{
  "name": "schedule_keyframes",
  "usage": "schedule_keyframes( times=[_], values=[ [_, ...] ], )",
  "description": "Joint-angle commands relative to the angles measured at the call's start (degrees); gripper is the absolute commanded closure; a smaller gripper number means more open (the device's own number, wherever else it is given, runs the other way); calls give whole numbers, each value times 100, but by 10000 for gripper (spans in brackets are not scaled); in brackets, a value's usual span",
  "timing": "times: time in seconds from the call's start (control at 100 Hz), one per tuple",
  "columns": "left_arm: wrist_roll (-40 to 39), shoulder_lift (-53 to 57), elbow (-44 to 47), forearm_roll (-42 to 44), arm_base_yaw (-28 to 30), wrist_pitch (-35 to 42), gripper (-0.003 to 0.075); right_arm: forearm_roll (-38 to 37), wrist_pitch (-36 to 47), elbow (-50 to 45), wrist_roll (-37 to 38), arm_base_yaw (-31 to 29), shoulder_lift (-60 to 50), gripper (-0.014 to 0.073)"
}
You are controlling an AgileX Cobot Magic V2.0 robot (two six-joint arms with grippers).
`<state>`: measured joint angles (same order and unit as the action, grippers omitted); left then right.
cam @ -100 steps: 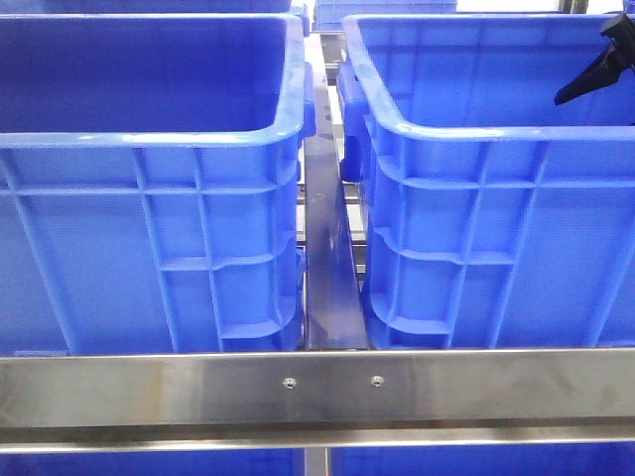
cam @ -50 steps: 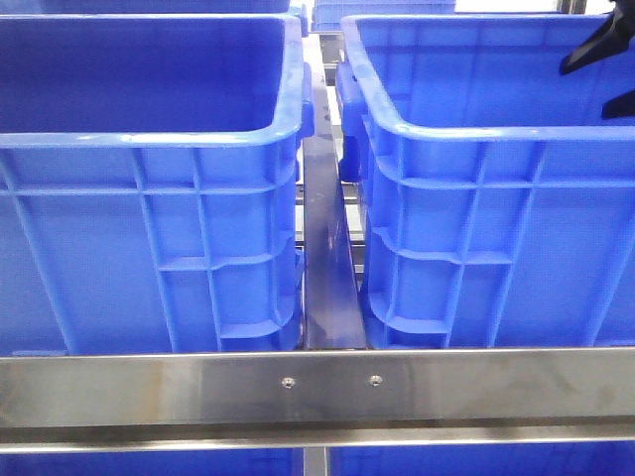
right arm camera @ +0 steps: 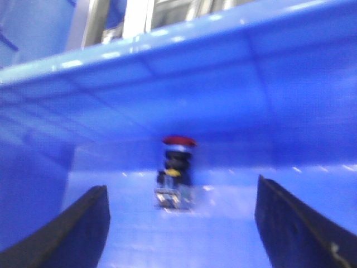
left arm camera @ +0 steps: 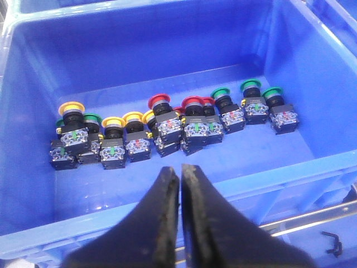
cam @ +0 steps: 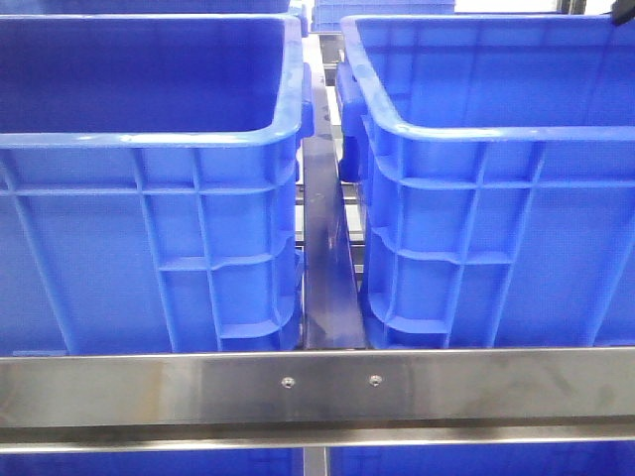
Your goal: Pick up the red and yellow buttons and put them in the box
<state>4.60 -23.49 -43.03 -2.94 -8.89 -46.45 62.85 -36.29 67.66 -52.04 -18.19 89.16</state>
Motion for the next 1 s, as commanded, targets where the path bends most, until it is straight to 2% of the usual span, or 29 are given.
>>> schedule_keyframes(
  times=[0.0, 0.12, 0.31, 0.62, 0.82, 0.89, 0.99],
  values=[
    [-11, -37, -161, -62, 14, 404, 739, 178, 475, -301, -291, -38, -685, 32],
    [-11, -37, -161, -62, 14, 404, 739, 178, 958, -890, -497, -38, -1355, 32],
    [-11, -37, -161, -62, 14, 404, 739, 178, 1242, -1742, -744, -38, -2471, 32],
    [-11, -37, -161, -62, 14, 404, 739, 185, 1171, -3010, -806, -24, -4541, 32],
    [-11, -37, -161, -62, 14, 404, 739, 178, 878, -3626, -806, 408, -5617, 35],
    [-11, -37, -161, -62, 14, 404, 739, 127, 901, -3792, -806, 427, -5989, 60],
    [-11, -37, -161, -62, 14, 404, 739, 87, 880, -3946, -806, 427, -6432, 148]
  ],
)
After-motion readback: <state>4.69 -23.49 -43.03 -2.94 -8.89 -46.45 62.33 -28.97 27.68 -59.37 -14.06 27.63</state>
